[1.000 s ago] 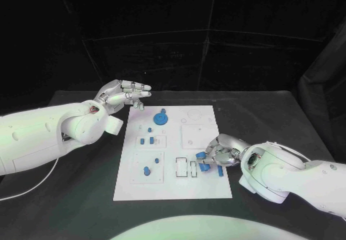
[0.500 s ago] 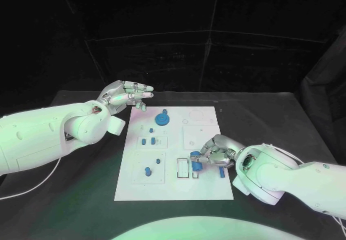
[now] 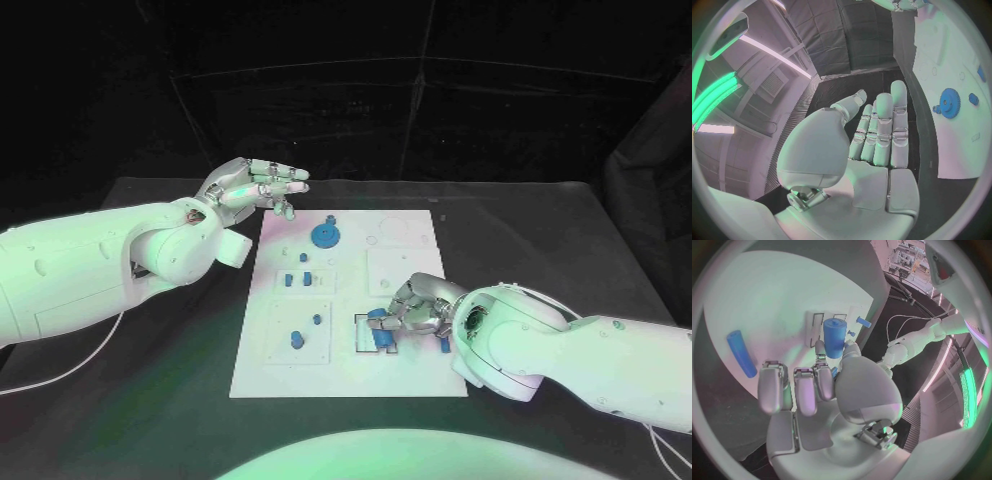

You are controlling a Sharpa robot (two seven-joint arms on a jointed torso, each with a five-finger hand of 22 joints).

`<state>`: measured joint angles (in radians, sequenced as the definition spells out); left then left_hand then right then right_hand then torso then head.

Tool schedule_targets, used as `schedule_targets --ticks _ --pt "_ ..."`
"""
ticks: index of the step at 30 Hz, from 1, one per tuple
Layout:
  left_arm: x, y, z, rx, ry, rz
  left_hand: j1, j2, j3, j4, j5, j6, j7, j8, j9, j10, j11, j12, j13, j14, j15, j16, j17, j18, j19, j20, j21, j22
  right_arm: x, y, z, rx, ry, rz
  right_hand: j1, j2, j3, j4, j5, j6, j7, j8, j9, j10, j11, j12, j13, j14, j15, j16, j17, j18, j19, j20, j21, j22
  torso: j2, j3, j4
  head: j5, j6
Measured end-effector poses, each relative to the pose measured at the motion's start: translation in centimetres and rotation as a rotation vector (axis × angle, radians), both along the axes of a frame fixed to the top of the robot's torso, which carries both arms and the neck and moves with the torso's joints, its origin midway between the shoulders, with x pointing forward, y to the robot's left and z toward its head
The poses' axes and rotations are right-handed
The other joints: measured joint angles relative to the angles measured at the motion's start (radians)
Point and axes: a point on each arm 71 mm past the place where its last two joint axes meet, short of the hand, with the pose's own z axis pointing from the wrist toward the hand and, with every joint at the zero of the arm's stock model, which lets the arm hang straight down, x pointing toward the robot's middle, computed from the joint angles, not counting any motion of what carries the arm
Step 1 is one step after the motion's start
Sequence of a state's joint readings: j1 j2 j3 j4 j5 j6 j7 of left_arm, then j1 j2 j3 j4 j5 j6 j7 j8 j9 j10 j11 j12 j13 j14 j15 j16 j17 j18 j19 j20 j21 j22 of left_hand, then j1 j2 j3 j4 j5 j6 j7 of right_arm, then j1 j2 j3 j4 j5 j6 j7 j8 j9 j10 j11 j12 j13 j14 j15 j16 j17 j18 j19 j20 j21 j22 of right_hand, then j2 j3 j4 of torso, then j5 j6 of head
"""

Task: Assemble the parts on the task board

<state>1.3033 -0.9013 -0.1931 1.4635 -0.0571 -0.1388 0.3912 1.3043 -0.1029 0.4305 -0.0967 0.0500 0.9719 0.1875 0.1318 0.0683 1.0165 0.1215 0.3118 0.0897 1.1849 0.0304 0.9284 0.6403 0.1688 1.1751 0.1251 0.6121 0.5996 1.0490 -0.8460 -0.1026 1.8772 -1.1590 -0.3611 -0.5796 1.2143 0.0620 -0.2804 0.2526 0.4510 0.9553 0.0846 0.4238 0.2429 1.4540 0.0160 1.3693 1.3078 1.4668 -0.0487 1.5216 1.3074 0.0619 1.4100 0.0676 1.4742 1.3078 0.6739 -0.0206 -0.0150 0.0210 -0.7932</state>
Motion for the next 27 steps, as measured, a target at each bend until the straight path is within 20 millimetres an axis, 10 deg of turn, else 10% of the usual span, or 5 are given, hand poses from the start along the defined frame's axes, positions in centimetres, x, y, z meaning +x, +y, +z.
schedule_targets --ticks 27 --pt "-0.1 0.0 0.0 0.0 0.003 -0.003 0.0 0.0 0.0 0.0 0.0 0.0 0.0 0.0 0.0 0.0 0.0 0.0 0.0 0.0 0.0 0.0 0.0 0.0 0.0 0.0 0.0 0.0 0.1 1.6 0.1 -0.034 -0.034 0.052 -0.002 0.016 -0.002 0.002 -0.023 0.044 -0.017 0.01 0.018 0.006 -0.013 -0.011 0.0 0.002 -0.009 -0.004 0.0 0.0 0.0 -0.007 0.0 0.0 -0.001 0.0002 -0.0004 0.014 -0.01"
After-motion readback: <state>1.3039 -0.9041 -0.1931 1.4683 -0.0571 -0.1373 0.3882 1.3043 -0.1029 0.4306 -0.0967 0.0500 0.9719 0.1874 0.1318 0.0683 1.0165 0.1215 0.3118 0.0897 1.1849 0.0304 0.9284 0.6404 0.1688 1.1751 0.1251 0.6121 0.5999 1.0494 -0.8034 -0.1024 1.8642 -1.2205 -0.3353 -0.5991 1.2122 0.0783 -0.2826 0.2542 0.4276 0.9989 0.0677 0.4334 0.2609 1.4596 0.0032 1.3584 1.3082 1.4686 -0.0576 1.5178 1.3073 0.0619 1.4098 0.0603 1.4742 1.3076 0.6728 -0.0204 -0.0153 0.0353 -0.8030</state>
